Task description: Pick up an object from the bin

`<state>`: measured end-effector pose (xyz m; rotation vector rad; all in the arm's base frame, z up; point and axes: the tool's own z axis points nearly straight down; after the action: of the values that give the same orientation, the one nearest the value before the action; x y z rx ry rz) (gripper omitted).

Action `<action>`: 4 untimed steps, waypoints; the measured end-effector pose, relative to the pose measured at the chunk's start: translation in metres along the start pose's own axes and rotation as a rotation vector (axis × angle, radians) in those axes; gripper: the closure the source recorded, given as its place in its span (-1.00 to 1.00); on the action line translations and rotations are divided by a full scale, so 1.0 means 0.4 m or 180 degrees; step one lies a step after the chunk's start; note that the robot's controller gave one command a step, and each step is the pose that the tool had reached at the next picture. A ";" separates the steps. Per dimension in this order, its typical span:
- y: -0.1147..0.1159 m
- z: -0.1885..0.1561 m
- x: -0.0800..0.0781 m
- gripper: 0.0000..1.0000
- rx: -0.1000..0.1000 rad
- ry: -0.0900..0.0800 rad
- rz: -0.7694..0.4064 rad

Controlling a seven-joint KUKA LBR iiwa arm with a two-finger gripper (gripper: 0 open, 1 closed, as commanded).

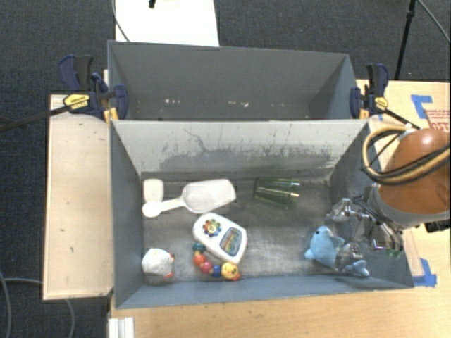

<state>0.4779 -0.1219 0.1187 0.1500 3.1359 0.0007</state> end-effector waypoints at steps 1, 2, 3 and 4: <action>-0.052 0.120 -0.014 -1.00 0.0002 -0.0005 0.0707; -0.061 0.115 -0.011 1.00 0.0003 -0.0024 0.0291; -0.061 0.115 -0.011 1.00 0.0003 -0.0024 0.0290; -0.061 0.114 -0.012 1.00 0.0003 -0.0025 0.0289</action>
Offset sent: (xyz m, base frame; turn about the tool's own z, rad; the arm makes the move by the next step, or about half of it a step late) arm -0.0013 -0.0243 -0.0487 0.0919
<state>0.4803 -0.1464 0.0731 0.2915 3.1182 -0.0015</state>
